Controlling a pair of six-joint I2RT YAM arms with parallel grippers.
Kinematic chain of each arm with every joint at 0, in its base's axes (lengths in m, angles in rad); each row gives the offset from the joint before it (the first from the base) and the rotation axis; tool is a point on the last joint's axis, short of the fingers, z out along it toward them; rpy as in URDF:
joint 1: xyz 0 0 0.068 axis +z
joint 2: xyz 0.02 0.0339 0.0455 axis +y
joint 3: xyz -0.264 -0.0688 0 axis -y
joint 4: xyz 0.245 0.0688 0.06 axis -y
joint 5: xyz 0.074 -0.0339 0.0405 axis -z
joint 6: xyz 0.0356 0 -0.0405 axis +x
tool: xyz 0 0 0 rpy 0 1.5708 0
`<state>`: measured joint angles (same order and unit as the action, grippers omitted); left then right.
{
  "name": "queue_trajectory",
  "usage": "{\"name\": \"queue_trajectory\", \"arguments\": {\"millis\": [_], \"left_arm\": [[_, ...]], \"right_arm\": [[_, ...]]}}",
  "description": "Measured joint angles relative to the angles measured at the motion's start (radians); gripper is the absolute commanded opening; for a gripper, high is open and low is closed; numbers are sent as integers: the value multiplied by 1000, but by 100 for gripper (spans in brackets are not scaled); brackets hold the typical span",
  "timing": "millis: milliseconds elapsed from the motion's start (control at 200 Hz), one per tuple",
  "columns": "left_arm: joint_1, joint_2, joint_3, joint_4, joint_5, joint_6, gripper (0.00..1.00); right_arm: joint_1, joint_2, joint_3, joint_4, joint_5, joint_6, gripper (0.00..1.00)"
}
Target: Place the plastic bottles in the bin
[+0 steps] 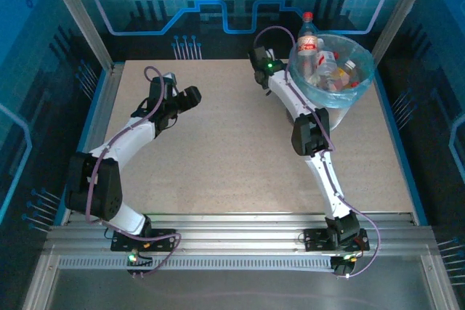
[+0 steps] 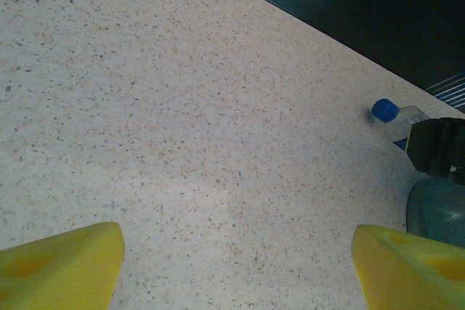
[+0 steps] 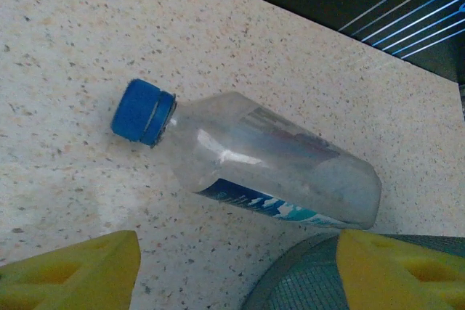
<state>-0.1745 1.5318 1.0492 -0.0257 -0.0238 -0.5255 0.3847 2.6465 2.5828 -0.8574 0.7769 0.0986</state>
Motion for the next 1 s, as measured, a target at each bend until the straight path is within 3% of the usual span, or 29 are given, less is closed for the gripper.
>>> {"name": "queue_trajectory", "arguments": {"millis": [365, 1000], "left_arm": [[1, 0, 0, 0, 6, 2, 83], [2, 7, -3, 1, 24, 5, 85]], "right_arm": [[-32, 5, -29, 11, -33, -30, 84], [-33, 116, 85, -10, -24, -98, 88]]}}
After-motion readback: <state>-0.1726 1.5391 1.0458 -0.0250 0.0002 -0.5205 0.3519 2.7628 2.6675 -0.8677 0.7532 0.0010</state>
